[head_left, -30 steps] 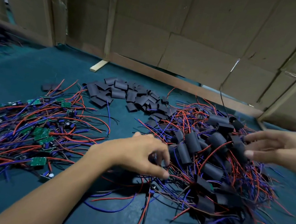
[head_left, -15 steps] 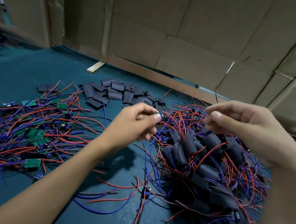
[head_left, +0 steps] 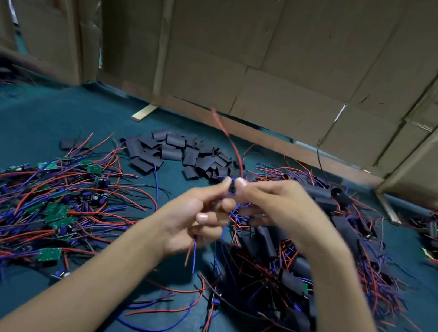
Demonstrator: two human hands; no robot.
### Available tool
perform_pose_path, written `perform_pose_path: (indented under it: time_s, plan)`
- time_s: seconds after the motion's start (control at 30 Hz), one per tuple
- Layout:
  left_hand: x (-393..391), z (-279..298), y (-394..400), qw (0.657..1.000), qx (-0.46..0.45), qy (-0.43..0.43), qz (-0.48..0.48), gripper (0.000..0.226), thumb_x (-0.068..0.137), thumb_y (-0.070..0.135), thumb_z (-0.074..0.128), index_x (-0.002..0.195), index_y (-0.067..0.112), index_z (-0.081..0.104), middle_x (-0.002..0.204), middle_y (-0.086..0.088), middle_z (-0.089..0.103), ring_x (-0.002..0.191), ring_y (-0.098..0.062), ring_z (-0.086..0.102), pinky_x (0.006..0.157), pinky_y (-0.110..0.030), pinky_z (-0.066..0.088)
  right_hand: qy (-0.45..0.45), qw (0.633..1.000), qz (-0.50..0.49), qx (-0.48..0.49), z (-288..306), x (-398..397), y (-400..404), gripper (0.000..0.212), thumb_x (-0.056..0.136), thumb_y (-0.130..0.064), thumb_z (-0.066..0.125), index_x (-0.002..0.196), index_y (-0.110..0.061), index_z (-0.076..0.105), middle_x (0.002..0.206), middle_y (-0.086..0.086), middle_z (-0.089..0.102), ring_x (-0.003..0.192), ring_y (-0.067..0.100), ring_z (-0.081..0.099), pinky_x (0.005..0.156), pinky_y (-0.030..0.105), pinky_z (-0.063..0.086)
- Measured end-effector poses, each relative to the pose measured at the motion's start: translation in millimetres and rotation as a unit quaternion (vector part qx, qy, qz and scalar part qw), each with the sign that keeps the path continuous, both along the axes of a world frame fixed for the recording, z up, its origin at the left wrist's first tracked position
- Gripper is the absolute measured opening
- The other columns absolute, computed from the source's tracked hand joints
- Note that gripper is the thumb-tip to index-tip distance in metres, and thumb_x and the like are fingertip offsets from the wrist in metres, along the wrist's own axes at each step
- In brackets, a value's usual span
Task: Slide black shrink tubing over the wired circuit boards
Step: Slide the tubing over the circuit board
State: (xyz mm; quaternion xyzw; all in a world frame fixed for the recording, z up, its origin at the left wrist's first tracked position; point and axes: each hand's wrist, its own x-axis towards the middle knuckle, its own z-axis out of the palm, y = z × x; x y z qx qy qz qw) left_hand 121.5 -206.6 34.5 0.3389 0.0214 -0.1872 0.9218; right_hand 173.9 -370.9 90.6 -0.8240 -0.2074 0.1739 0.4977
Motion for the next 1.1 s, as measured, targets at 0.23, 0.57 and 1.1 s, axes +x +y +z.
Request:
perform_pose_path:
  time_s: [0.23,0.57,1.1]
  plan:
    - [-1,1,-1,0.974,0.215,-0.077,0.006,0.027,0.097,0.039,0.058,0.083,0.026,0.077,0.071,0.004,0.056,0.043,-0.002,0.029,0.035,-0.014,0.020,0.072,0.982,-0.050,0.169,-14,5,15,0.021,0.098,-0.022,0.066,0.087,-0.006,0.077,0.078,0.010,0.074,0.067,0.019,0.068,0.065,0.031,0.056]
    - [12,-2,3,0.904,0.408,-0.118,-0.053,0.016,0.098,0.026,0.064,0.091,0.015,0.074,0.083,-0.007,0.070,0.063,-0.009,0.056,0.054,-0.020,0.046,0.131,0.951,-0.087,0.266,-4,2,13,0.035,0.087,-0.040,0.078,0.095,-0.014,0.056,0.056,-0.008,0.030,0.050,0.013,0.029,0.049,0.029,0.038]
    - [145,-6,57,0.560,0.816,-0.058,0.130,0.045,0.086,0.034,0.079,0.067,0.006,0.051,0.058,-0.009,0.050,0.061,-0.027,0.052,0.062,-0.035,0.041,0.138,0.932,-0.122,0.311,35,15,-42,0.025,0.104,-0.030,0.049,0.087,-0.017,0.060,0.059,-0.009,0.033,0.045,0.007,0.025,0.038,0.018,0.019]
